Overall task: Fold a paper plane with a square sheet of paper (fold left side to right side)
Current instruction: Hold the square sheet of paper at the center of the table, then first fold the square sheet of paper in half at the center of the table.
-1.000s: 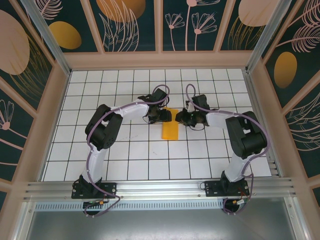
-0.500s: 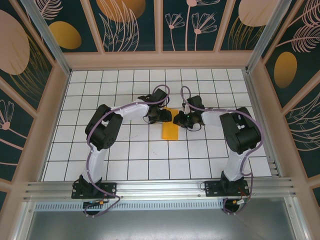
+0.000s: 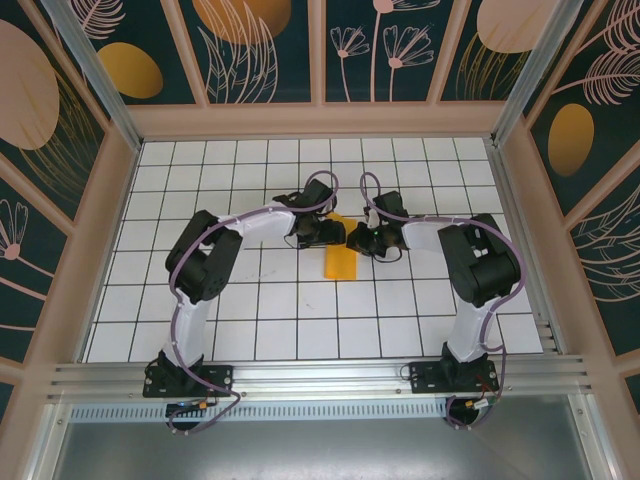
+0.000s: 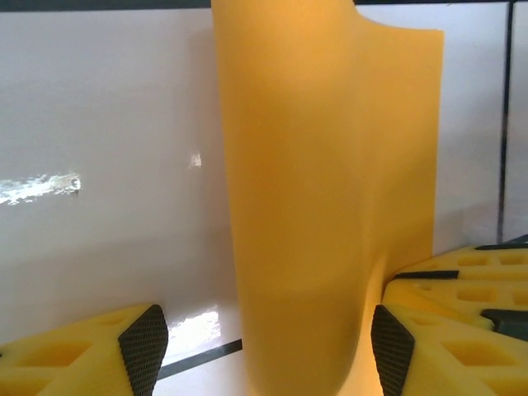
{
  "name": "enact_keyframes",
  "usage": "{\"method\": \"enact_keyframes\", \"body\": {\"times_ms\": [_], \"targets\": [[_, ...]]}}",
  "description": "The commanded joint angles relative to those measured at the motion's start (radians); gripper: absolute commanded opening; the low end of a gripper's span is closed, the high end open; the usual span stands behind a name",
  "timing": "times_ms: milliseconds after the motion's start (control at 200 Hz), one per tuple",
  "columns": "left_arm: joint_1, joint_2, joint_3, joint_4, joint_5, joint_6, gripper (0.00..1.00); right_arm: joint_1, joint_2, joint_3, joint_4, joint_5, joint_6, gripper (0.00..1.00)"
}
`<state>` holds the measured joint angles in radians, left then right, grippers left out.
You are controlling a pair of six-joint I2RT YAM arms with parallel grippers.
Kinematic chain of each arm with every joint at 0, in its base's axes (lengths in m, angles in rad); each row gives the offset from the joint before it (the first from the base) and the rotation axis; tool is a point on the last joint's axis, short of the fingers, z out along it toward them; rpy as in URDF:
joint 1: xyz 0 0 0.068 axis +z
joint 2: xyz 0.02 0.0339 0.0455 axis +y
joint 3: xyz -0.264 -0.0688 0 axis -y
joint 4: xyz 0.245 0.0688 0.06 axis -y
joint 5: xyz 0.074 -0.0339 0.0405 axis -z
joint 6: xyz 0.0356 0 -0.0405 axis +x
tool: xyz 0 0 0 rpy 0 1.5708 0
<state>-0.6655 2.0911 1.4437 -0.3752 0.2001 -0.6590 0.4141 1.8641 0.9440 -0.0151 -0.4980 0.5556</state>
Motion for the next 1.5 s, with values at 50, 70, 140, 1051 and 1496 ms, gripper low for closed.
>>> {"method": "enact_keyframes", "body": {"times_ms": [50, 70, 140, 1051, 1496], "targets": [[0.037, -0.082, -0.094, 0.133, 0.094, -0.043, 0.7, 0.009, 0.057, -0.014, -0.052, 0.041, -0.02, 0.14], [0.037, -0.092, -0.102, 0.15, 0.11, -0.054, 0.69, 0.008, 0.058, -0.012, -0.052, 0.04, -0.02, 0.14], [0.037, -0.115, -0.139, 0.231, 0.173, -0.089, 0.65, 0.008, 0.06, -0.011, -0.051, 0.038, -0.02, 0.14], [0.03, -0.153, -0.14, 0.206, 0.197, -0.076, 0.44, 0.008, 0.065, 0.005, -0.06, 0.038, -0.028, 0.15], [0.018, -0.088, -0.127, 0.279, 0.283, -0.098, 0.29, 0.009, 0.068, 0.006, -0.059, 0.036, -0.026, 0.15]]}}
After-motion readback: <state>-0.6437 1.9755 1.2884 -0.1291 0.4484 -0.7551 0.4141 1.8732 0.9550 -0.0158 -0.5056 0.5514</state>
